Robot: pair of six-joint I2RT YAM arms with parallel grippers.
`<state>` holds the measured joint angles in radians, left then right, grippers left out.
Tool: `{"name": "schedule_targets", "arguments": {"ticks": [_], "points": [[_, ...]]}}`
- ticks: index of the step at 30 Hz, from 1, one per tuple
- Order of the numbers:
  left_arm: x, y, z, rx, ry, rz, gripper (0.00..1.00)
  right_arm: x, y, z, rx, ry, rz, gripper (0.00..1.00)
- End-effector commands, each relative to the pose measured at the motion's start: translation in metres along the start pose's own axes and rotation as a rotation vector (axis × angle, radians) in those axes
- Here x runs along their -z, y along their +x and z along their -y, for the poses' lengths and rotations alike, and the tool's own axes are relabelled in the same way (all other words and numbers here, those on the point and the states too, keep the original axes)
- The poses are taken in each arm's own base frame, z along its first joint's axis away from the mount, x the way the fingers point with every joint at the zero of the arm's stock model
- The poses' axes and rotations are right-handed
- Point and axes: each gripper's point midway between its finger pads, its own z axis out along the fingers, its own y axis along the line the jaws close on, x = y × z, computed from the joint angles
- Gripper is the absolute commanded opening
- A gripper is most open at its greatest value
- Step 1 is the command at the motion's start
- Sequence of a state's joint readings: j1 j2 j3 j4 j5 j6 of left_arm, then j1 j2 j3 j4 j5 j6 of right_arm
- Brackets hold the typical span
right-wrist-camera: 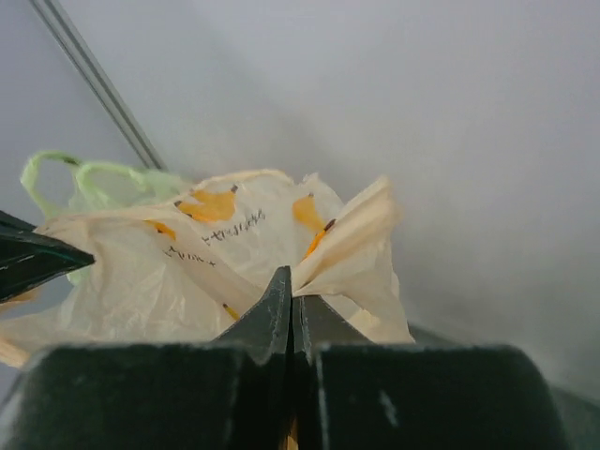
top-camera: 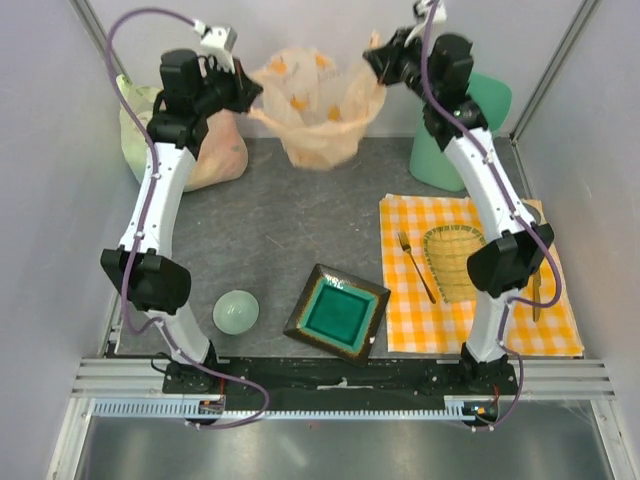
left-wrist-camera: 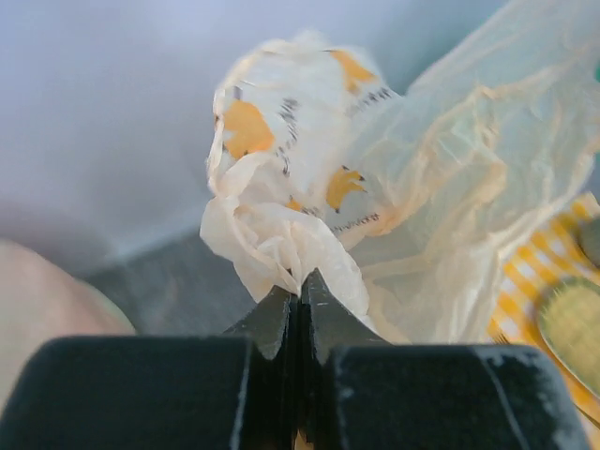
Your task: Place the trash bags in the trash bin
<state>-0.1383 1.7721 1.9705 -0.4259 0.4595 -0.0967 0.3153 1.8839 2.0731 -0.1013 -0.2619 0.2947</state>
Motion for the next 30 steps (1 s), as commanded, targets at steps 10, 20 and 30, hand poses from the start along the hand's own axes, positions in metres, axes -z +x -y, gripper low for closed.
{"name": "schedule_targets", "arguments": {"ticks": [10,20,30], "points": [[0.050,0.134,0.096,-0.753,0.238,-0.117,0.02,0.088,0.178,-0.021,0.550,-0.228,-0.448,0.00],[0.091,0.195,0.115,-0.421,0.365,-0.378,0.02,0.155,0.220,-0.051,0.346,-0.435,-0.795,0.00],[0.166,-0.178,0.160,-0.568,0.143,0.703,0.02,0.103,-0.161,-0.136,0.309,-0.520,0.292,0.00]]}}
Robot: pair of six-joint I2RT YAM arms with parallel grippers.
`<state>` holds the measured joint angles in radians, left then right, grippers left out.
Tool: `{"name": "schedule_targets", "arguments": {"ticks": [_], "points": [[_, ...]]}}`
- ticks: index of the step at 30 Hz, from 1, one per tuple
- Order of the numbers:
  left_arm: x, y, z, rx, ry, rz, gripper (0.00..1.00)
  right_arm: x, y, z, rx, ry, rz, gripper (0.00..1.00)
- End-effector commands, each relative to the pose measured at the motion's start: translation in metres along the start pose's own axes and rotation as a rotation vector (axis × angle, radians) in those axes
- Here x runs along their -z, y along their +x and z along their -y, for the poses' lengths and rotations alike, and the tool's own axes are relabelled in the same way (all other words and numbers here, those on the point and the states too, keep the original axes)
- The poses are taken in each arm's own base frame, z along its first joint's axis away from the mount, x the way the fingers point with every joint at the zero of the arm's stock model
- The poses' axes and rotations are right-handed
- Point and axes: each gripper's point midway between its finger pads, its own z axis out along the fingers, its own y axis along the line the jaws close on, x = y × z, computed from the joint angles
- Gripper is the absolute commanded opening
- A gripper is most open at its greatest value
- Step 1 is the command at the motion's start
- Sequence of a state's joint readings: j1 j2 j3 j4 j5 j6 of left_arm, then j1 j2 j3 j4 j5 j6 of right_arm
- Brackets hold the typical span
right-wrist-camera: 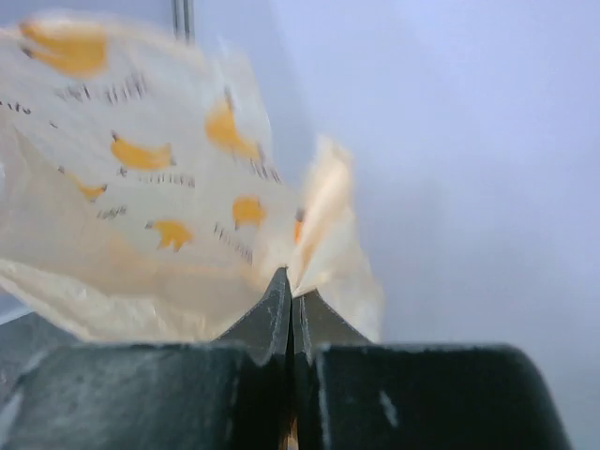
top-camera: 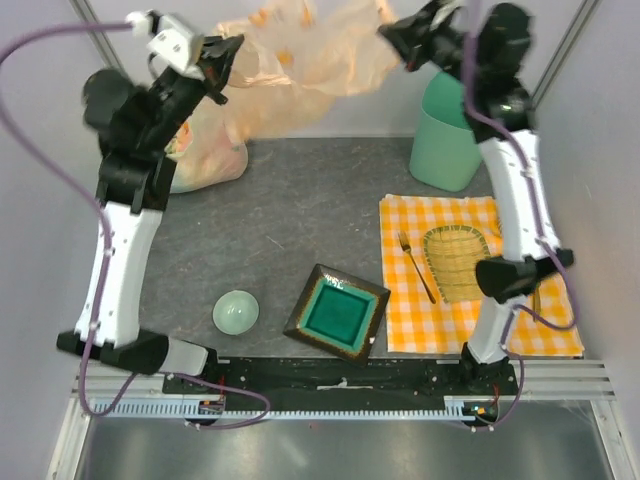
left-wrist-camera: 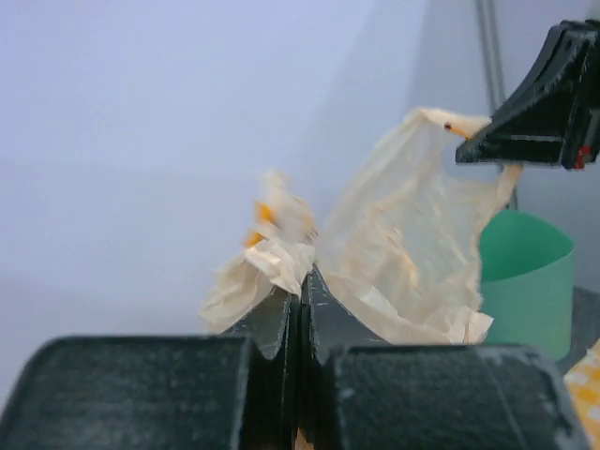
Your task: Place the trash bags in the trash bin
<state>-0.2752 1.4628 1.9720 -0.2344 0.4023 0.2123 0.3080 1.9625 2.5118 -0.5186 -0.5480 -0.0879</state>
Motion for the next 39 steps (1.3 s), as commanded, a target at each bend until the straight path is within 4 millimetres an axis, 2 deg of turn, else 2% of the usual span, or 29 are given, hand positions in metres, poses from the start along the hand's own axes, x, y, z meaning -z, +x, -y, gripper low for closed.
{"name": "schedule_targets", "arguments": {"ticks": [1,2,3,4,5,6,7,9,10,12,14,15,16,17,19,21,22,23,24,25,26,27,28,30,31,32,35,37,39], "points": [[0.023,-0.058,0.043,-0.091,0.088,0.254,0.02,0.064,-0.088,-0.065,-0.016,-0.165,0.350,0.00],[0.026,-0.030,0.059,-0.105,0.138,0.186,0.02,0.063,-0.078,-0.091,0.044,-0.174,0.370,0.00],[0.025,0.037,0.077,-0.117,0.194,0.035,0.02,0.051,-0.030,-0.088,0.072,-0.075,0.226,0.00],[0.027,0.091,0.089,-0.080,0.224,-0.109,0.02,0.032,0.049,-0.093,0.118,-0.087,0.029,0.00],[0.043,0.162,0.106,-0.020,0.276,-0.336,0.02,0.023,0.106,-0.100,0.081,-0.115,-0.116,0.00],[0.067,0.234,0.121,0.034,0.289,-0.549,0.02,0.019,0.194,-0.103,-0.003,-0.140,-0.356,0.00],[0.086,0.286,0.137,0.081,0.335,-0.704,0.02,0.030,0.257,-0.105,-0.032,-0.138,-0.511,0.00],[0.146,0.346,0.178,0.178,0.464,-0.914,0.02,0.051,0.317,-0.114,-0.056,-0.160,-0.663,0.00],[0.159,0.352,0.186,0.193,0.489,-0.941,0.02,0.066,0.342,-0.121,-0.075,-0.172,-0.725,0.00],[0.170,0.348,0.192,0.239,0.490,-0.953,0.02,0.082,0.348,-0.134,-0.102,-0.228,-0.788,0.00],[0.153,0.310,0.184,0.248,0.486,-0.860,0.02,0.075,0.305,-0.135,-0.114,-0.265,-0.729,0.00],[0.114,0.251,0.162,0.232,0.454,-0.687,0.02,0.067,0.270,-0.129,-0.108,-0.261,-0.653,0.00],[0.093,0.215,0.130,0.245,0.376,-0.582,0.02,0.044,0.191,-0.110,-0.050,-0.220,-0.478,0.00],[0.073,0.180,0.108,0.344,0.296,-0.498,0.02,0.037,0.144,-0.086,-0.046,-0.155,-0.369,0.00],[0.037,0.068,0.034,0.259,0.123,-0.149,0.02,0.026,0.019,-0.049,-0.021,-0.047,-0.064,0.00],[0.034,0.017,0.001,0.184,-0.018,0.018,0.02,0.033,-0.044,-0.032,-0.008,-0.009,0.127,0.00],[0.035,-0.002,-0.006,0.114,-0.049,0.090,0.02,0.033,-0.045,-0.035,0.001,-0.021,0.146,0.00],[0.039,-0.011,-0.010,0.031,-0.069,0.124,0.02,0.035,-0.058,-0.039,0.022,-0.034,0.223,0.00],[0.044,0.005,-0.006,0.020,-0.070,0.101,0.02,0.055,-0.077,-0.055,0.010,-0.051,0.290,0.00],[0.048,0.023,0.003,0.036,-0.045,0.053,0.02,0.041,-0.010,-0.058,-0.043,-0.061,0.197,0.00],[0.052,0.048,0.022,0.043,0.042,-0.010,0.02,0.037,0.014,-0.082,-0.020,-0.099,0.152,0.00],[0.062,0.105,0.046,0.096,0.115,-0.138,0.02,0.032,0.053,-0.086,0.005,-0.051,0.044,0.00],[0.068,0.145,0.078,0.119,0.210,-0.242,0.02,0.026,0.132,-0.100,0.040,-0.090,-0.138,0.00],[0.119,0.279,0.127,0.137,0.303,-0.676,0.02,0.035,0.269,-0.136,-0.041,-0.193,-0.525,0.00],[0.137,0.323,0.147,0.192,0.360,-0.827,0.02,0.045,0.306,-0.145,-0.063,-0.225,-0.639,0.00],[0.163,0.342,0.166,0.291,0.414,-0.955,0.02,0.061,0.329,-0.152,-0.116,-0.246,-0.747,0.00],[0.157,0.316,0.175,0.408,0.461,-0.885,0.02,0.062,0.305,-0.161,-0.129,-0.299,-0.698,0.00],[0.130,0.273,0.161,0.385,0.441,-0.734,0.02,0.050,0.253,-0.157,-0.093,-0.306,-0.583,0.00],[0.101,0.213,0.148,0.417,0.447,-0.570,0.02,0.047,0.230,-0.162,-0.102,-0.353,-0.566,0.00]]}}
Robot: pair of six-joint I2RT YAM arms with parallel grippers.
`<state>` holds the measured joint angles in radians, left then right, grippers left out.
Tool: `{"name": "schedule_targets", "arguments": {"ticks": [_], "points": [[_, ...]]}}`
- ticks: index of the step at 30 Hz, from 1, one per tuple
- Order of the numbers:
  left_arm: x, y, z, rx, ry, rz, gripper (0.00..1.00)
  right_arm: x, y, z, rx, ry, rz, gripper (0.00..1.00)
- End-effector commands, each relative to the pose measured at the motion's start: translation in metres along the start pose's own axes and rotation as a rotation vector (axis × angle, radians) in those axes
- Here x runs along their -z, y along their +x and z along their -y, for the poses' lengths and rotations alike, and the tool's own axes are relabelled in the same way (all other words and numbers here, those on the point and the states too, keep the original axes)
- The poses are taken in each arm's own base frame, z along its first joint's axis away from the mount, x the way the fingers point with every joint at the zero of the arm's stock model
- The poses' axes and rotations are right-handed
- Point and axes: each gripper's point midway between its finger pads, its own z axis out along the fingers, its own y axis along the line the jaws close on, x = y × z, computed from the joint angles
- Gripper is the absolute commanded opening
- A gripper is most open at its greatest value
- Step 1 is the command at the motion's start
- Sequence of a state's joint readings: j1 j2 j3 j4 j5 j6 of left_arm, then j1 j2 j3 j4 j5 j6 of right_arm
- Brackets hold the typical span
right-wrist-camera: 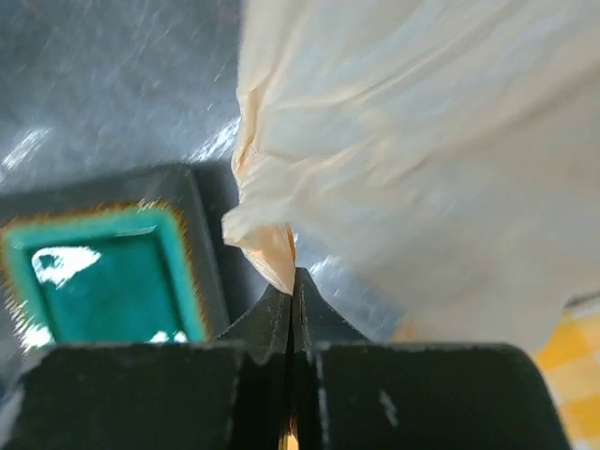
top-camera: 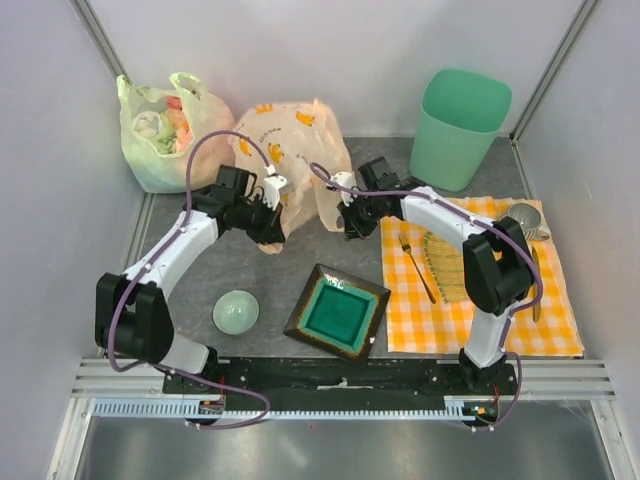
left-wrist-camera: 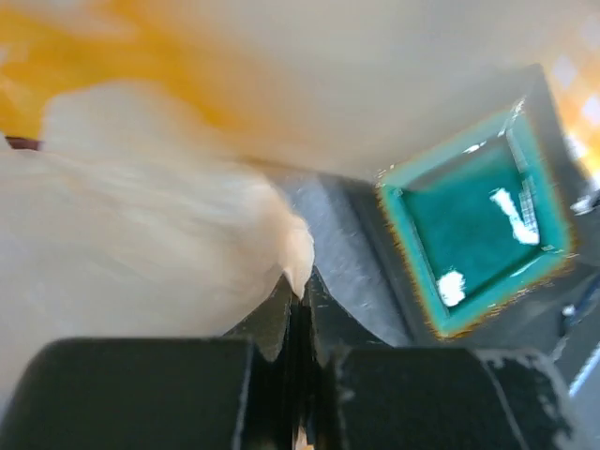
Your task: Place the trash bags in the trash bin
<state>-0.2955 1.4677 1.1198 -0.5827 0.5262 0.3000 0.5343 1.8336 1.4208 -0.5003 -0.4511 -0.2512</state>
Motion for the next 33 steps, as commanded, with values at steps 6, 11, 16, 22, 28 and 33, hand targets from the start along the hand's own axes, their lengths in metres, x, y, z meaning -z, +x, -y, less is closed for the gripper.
{"name": "schedule_targets", "arguments": {"ticks": [6,11,16,22,28,33], "points": [[0.160,-0.196,0.051,-0.010,0.122,0.628,0.02,0.156,-0.175,-0.050,0.249,-0.019,0.430,0.00],[0.173,-0.201,0.007,0.083,-0.008,0.699,0.02,0.183,-0.192,-0.009,0.201,0.089,0.509,0.58],[0.183,-0.211,-0.005,0.057,-0.040,0.743,0.02,0.245,-0.190,0.054,0.245,0.282,0.544,0.98],[0.191,-0.220,-0.006,0.035,-0.058,0.768,0.02,0.291,-0.145,0.141,0.258,0.533,0.404,0.98],[0.190,-0.218,-0.005,0.029,-0.056,0.763,0.02,0.296,-0.106,0.207,0.289,0.654,0.230,0.98],[0.191,-0.216,-0.006,0.026,-0.066,0.762,0.02,0.281,-0.081,0.235,0.271,0.624,0.139,0.95]]}}
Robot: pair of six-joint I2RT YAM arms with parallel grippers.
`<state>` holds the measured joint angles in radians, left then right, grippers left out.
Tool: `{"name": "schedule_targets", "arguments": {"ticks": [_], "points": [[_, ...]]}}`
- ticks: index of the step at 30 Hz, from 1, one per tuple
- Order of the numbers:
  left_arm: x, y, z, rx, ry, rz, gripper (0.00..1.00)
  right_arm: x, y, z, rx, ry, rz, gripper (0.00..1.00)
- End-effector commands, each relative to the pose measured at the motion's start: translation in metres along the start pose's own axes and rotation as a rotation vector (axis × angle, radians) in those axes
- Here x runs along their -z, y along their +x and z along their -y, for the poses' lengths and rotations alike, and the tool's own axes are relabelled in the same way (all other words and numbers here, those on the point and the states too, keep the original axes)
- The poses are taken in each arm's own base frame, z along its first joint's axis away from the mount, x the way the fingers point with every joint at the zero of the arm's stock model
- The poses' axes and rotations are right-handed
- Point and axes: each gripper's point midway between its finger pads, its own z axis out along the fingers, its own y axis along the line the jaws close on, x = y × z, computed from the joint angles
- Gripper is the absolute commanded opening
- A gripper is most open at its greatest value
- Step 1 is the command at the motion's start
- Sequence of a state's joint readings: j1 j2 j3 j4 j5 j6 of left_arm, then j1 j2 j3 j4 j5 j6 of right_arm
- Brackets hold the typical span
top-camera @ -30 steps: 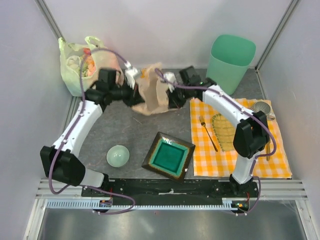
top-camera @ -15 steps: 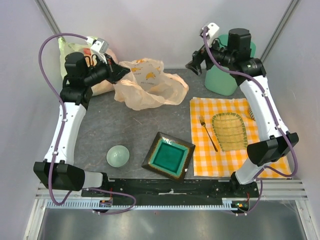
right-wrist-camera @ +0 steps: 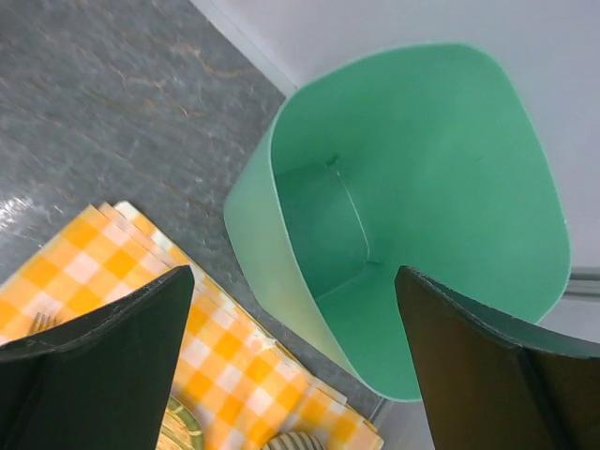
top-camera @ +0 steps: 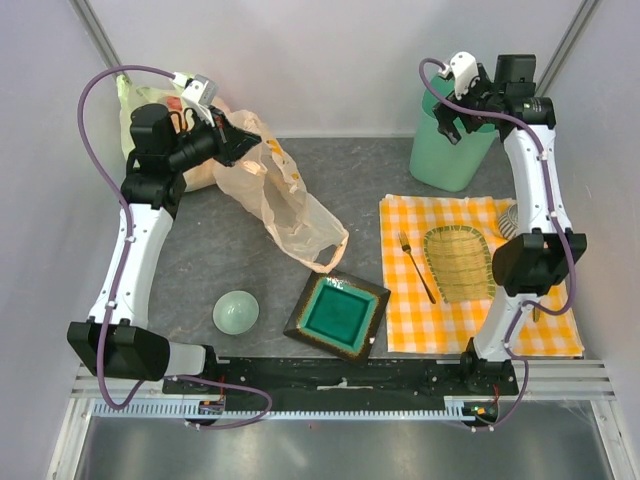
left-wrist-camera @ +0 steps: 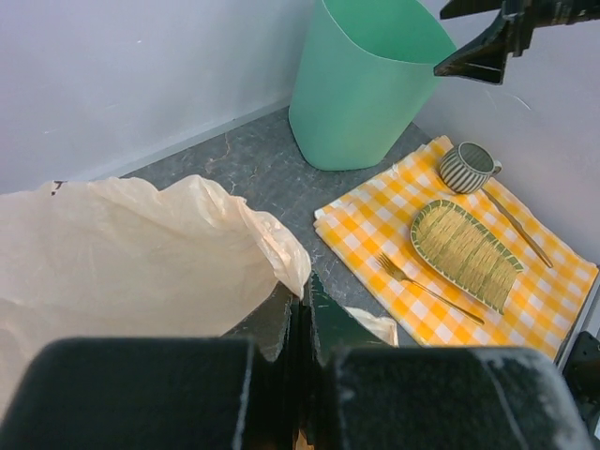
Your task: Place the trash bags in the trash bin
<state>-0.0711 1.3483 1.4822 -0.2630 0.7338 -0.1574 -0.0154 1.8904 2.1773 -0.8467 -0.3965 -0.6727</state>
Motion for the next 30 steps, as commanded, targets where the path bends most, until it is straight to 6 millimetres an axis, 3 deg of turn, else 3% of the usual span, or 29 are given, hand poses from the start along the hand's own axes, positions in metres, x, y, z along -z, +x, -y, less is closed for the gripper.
{"name": "schedule_targets", "arguments": {"ticks": [1,5,7,14,15,16,20,24,27,30], "points": [[0.007,-0.020,0.007,-0.034,0.002,0.055,0.02,-0.007,0.018,0.006,0.095,-0.032,-0.070,0.94],[0.009,-0.020,0.005,-0.035,-0.009,0.056,0.02,-0.029,0.050,-0.002,0.135,-0.101,-0.157,0.82],[0.009,-0.020,0.004,-0.035,-0.012,0.055,0.02,-0.030,0.061,-0.009,0.155,-0.140,-0.190,0.72],[0.009,-0.032,0.007,-0.022,0.005,0.077,0.02,-0.030,0.077,-0.024,0.301,-0.226,-0.252,0.43],[0.009,-0.035,0.007,-0.022,0.003,0.084,0.02,-0.035,0.073,-0.036,0.339,-0.255,-0.243,0.29],[0.010,-0.043,0.009,-0.033,0.006,0.098,0.02,-0.037,0.069,-0.037,0.349,-0.253,-0.231,0.21],[0.016,-0.069,0.004,-0.076,-0.049,0.155,0.02,-0.041,0.044,-0.033,0.369,-0.203,-0.167,0.00],[0.032,-0.106,0.001,-0.141,-0.131,0.265,0.02,-0.037,0.004,-0.039,0.387,-0.175,-0.044,0.00],[0.050,-0.147,-0.001,-0.223,-0.234,0.382,0.02,-0.024,-0.036,-0.057,0.424,-0.177,0.056,0.00],[0.081,-0.196,-0.004,-0.321,-0.384,0.513,0.02,-0.006,-0.072,-0.087,0.453,-0.217,0.149,0.00]]}}
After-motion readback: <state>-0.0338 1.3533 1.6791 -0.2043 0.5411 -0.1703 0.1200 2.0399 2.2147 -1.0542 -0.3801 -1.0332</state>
